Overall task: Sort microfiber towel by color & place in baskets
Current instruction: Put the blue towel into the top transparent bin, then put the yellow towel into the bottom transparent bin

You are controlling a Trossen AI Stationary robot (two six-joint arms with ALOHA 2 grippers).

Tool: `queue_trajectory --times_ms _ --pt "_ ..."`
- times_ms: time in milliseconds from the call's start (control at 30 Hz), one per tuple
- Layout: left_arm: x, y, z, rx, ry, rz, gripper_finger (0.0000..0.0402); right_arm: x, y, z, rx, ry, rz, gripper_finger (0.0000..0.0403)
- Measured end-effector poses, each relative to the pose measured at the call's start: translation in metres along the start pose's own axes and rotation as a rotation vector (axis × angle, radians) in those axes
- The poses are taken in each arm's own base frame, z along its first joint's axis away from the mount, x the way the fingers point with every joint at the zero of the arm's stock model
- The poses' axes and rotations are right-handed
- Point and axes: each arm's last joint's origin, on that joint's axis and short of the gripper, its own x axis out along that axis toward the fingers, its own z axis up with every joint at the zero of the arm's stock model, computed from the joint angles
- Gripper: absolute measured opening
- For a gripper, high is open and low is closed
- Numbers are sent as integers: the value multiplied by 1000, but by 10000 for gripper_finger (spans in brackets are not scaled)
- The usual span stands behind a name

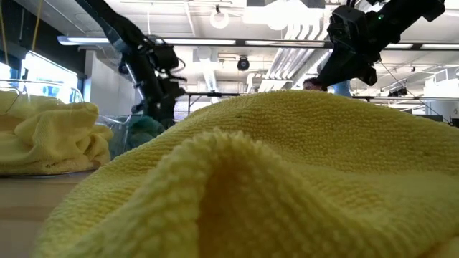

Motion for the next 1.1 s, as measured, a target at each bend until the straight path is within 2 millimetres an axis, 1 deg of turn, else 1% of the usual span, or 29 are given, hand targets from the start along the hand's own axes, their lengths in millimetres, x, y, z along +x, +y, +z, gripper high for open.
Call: queue_trajectory --times_ms 167,300,400,533,633,733,867,967,1100 --pt "-27 0 6 7 -70 24 142 0 0 0 -16 0 0 75" --pt "-46 -2 8 14 -134 -4 145 0 0 0 -40 -2 -4 75" --pt "-54 -11 12 40 -194 -61 145 0 -1 0 -60 -13 -21 75" --pt "-55 -35 17 98 -281 -135 145 0 -1 1 -58 -20 -32 75" --pt "-49 -56 19 187 -342 -146 145 0 -1 1 -59 -21 -33 75" --pt "-37 -73 20 198 -380 -118 145 0 -1 1 -59 -22 -35 75" --pt "-15 -86 31 202 -282 -95 145 0 -1 1 -55 -28 -31 75" --pt "2 -94 46 221 -176 -61 145 0 -1 1 -57 -29 -31 75" --pt "26 -102 66 230 -77 -16 145 0 -1 1 -55 -28 -31 75"
